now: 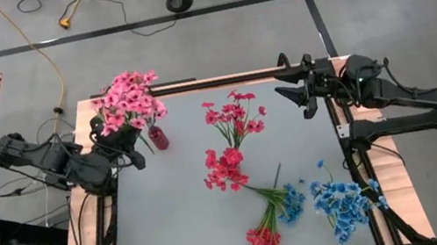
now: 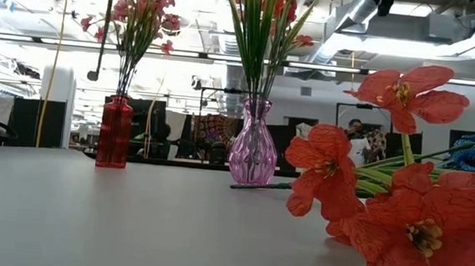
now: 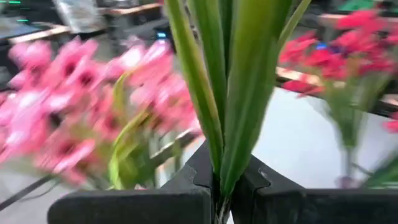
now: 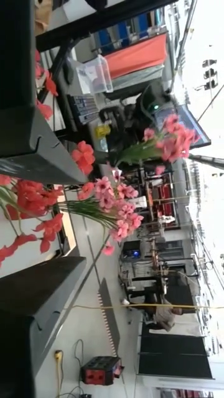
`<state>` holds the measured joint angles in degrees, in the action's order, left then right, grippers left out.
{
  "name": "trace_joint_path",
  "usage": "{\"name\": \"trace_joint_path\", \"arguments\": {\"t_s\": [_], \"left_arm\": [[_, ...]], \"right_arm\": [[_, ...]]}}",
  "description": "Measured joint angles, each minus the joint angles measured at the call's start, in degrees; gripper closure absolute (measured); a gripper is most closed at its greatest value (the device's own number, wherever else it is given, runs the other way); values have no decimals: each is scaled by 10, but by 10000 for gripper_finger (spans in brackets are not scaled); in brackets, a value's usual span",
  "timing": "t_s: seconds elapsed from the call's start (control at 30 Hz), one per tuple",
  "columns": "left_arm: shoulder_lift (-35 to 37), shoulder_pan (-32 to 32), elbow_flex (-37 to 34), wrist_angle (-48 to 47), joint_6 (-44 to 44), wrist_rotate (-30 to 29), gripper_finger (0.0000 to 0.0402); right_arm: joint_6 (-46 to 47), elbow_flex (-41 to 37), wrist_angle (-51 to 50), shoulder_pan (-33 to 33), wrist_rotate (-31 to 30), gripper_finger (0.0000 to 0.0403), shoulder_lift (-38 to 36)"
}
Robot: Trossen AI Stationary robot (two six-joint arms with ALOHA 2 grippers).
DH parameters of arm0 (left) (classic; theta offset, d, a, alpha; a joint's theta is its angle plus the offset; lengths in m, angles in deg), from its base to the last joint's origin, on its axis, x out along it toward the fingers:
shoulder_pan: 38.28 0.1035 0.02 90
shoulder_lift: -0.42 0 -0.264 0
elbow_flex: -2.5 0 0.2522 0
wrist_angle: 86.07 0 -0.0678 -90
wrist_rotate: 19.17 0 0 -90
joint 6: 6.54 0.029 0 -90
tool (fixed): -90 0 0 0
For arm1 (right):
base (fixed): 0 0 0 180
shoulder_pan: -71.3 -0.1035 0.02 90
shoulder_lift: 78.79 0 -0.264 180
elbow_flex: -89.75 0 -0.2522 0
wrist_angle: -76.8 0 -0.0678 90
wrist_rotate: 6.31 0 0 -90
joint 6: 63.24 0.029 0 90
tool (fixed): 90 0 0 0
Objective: Sort flowers into vase by color
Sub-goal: Put the pink flowers into the red vase
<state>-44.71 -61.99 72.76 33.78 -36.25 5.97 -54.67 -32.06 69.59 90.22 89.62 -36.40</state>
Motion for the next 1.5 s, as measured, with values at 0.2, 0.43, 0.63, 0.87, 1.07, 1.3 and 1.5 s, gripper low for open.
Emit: {"name": "trace_joint_path", "arguments": {"t_s": [0.2,0.43,0.63,0.87,1.07,1.3,1.5], "left_arm": [[22,-18,-84,28,-12,-122,395],[9,-36,-119,69,-11,-194,395],[5,-48,-119,108,1,-224,395],[5,-49,-119,114,-15,-252,395],[-8,-49,-118,114,-27,-252,395],[-29,-34,-118,117,-44,-252,395],[-29,-24,-118,139,-35,-252,395]], "right_arm": [[0,0,-8,0,0,177,0],[0,0,-11,0,0,177,0],[0,0,-11,0,0,177,0],[0,0,-13,0,0,177,1],[0,0,-16,0,0,177,18],[0,0,-15,0,0,177,55],[0,0,-14,0,0,177,75]]}}
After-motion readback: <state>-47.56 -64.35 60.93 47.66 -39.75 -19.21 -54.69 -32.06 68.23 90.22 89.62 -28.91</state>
